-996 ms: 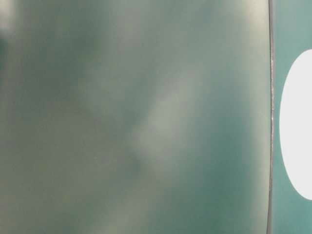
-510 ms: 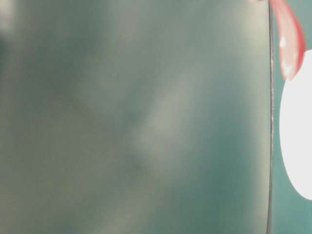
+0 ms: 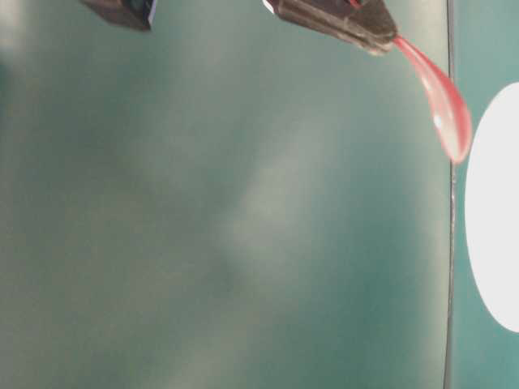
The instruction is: Scoop the yellow hexagonal prism block from the bowl with a spoon using the right arm.
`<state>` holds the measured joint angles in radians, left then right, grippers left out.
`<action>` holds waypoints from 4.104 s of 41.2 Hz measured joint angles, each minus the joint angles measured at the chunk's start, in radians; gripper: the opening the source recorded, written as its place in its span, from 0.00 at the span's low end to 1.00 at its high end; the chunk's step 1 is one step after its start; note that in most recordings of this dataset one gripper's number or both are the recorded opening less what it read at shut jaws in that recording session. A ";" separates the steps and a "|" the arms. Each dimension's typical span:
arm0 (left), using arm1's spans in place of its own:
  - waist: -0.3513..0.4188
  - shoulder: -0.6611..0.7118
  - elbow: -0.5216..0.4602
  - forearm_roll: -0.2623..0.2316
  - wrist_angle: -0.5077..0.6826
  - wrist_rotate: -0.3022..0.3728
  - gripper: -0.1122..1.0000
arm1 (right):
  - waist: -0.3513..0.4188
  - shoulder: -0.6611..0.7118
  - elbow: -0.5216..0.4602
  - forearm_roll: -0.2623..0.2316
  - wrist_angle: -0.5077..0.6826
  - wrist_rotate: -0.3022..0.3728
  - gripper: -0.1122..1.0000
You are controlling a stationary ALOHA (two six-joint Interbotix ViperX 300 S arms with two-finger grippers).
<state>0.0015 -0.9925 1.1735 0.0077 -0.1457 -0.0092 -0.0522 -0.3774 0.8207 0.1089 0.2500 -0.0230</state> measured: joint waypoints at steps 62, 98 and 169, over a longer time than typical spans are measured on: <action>0.000 0.000 0.000 0.000 0.014 -0.002 0.18 | -0.061 0.394 -0.353 -0.002 0.400 0.008 0.32; 0.000 -0.002 0.000 0.002 0.014 -0.002 0.18 | -0.049 0.449 -0.356 0.000 0.288 0.008 0.32; 0.000 -0.006 0.000 0.002 0.014 -0.012 0.18 | -0.049 0.502 -0.356 0.000 0.158 0.067 0.32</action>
<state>0.0015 -0.9986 1.1735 0.0092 -0.1319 -0.0215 -0.1012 0.1243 0.4648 0.1089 0.4080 0.0445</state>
